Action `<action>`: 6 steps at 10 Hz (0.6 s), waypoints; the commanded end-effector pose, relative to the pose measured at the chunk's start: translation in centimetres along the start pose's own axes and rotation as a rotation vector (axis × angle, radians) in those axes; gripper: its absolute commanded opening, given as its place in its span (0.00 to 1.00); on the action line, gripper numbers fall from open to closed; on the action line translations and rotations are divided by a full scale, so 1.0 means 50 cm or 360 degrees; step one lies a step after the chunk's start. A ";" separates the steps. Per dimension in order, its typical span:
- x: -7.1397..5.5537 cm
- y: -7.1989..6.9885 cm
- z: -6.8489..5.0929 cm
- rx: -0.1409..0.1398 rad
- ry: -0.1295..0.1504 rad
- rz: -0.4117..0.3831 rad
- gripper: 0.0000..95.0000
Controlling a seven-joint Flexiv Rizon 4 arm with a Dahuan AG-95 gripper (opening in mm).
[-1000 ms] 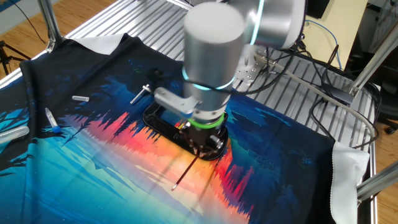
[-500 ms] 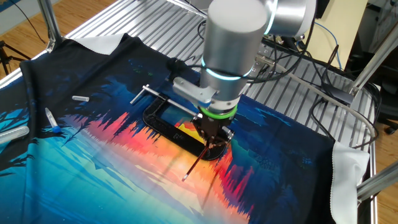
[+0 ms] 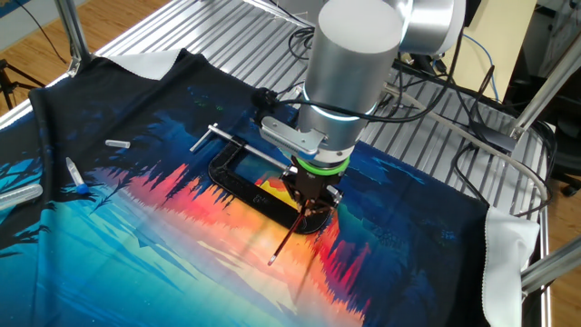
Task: Insert the pencil into the pencil sharpener
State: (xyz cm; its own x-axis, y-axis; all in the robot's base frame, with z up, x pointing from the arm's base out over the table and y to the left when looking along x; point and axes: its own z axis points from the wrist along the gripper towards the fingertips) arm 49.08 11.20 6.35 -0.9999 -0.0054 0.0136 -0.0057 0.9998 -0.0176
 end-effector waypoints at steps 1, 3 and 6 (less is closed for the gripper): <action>0.001 -0.003 0.002 0.0019 0.0012 0.0001 0.00; 0.002 -0.010 0.006 0.0020 0.0007 -0.0010 0.00; 0.002 -0.023 0.007 0.0023 0.0015 -0.0003 0.00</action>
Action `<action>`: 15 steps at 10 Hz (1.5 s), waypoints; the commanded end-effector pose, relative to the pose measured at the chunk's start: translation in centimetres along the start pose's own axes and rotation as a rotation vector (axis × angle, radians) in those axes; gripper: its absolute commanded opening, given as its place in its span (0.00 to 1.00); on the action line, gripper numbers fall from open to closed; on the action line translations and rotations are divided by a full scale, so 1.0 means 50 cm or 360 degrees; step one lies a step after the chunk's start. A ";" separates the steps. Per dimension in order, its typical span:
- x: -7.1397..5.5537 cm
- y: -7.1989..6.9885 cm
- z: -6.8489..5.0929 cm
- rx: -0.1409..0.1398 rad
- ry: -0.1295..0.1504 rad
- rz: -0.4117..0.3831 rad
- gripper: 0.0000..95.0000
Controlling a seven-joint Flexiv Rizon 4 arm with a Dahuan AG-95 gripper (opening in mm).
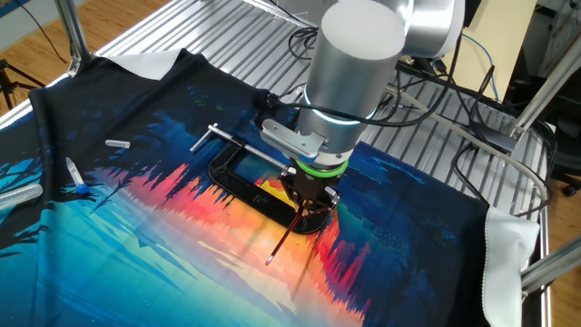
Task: Insert the pencil into the pencil sharpener
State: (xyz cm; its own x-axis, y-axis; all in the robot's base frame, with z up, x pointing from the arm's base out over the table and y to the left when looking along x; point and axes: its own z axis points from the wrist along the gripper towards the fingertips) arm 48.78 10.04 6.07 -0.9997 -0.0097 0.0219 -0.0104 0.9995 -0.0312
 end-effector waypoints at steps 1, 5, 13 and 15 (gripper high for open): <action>0.001 -0.011 0.002 0.0000 0.0041 0.0060 0.00; 0.024 -0.014 0.007 -0.0001 0.0031 0.0136 0.00; 0.034 -0.018 0.011 -0.0020 0.0024 0.0140 0.00; 0.036 -0.018 0.012 -0.0027 0.0023 0.0146 0.00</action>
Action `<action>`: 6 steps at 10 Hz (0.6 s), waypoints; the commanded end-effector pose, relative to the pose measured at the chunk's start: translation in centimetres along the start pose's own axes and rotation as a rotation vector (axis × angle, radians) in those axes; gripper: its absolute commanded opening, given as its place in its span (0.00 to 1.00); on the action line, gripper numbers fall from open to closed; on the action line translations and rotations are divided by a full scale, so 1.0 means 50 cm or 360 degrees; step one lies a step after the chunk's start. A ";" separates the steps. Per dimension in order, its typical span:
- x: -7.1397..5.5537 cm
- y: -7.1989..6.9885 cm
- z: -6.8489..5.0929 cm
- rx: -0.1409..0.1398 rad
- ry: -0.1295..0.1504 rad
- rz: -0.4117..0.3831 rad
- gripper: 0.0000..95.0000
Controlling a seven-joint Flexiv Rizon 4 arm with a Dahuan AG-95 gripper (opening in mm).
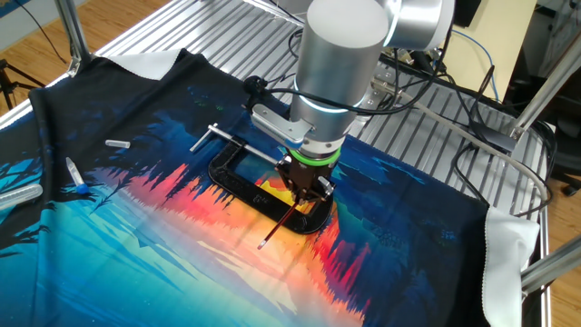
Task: Insert the pencil into the pencil sharpener
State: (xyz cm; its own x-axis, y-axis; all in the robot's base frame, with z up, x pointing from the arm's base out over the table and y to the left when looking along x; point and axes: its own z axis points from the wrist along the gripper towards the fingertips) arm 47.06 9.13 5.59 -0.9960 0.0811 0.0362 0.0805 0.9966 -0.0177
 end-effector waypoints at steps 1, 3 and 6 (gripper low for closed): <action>0.004 -0.001 0.002 -0.0003 -0.0009 0.0006 0.00; 0.005 -0.001 0.003 -0.0014 -0.0011 0.0022 0.00; 0.010 -0.002 0.005 -0.0018 -0.0012 0.0018 0.00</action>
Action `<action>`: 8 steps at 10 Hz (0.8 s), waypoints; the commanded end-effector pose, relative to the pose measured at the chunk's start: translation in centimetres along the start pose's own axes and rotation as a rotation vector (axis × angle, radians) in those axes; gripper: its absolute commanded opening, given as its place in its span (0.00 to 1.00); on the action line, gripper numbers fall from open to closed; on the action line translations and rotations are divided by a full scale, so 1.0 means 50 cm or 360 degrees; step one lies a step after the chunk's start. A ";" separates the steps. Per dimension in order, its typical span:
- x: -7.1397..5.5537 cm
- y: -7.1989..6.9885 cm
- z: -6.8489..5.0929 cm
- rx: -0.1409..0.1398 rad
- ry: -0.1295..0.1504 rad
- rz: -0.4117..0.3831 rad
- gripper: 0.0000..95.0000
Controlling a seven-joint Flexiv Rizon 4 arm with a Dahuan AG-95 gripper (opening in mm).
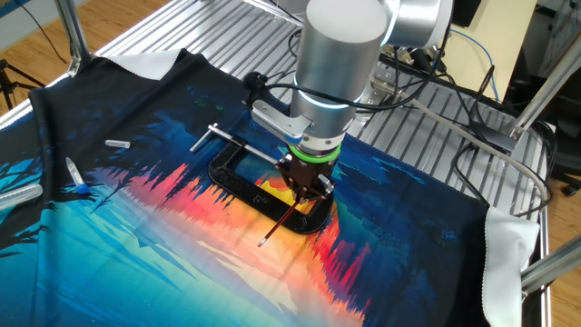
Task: Insert the pencil into the pencil sharpener
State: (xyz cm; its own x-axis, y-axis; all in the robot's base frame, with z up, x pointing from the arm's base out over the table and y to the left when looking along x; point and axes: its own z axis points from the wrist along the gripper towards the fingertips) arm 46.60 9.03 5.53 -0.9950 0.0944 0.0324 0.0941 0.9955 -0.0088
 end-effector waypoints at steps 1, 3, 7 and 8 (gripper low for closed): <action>0.004 0.000 0.004 -0.0007 -0.0006 -0.0006 0.00; 0.010 -0.001 0.007 -0.0008 -0.0004 -0.0021 0.00; 0.021 -0.001 0.010 -0.0002 0.0008 -0.0056 0.00; 0.024 -0.001 0.010 -0.0001 0.0007 -0.0061 0.00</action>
State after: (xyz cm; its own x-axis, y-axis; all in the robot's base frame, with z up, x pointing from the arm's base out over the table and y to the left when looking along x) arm 45.53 9.14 4.98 -0.9979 0.0550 0.0339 0.0548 0.9985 -0.0071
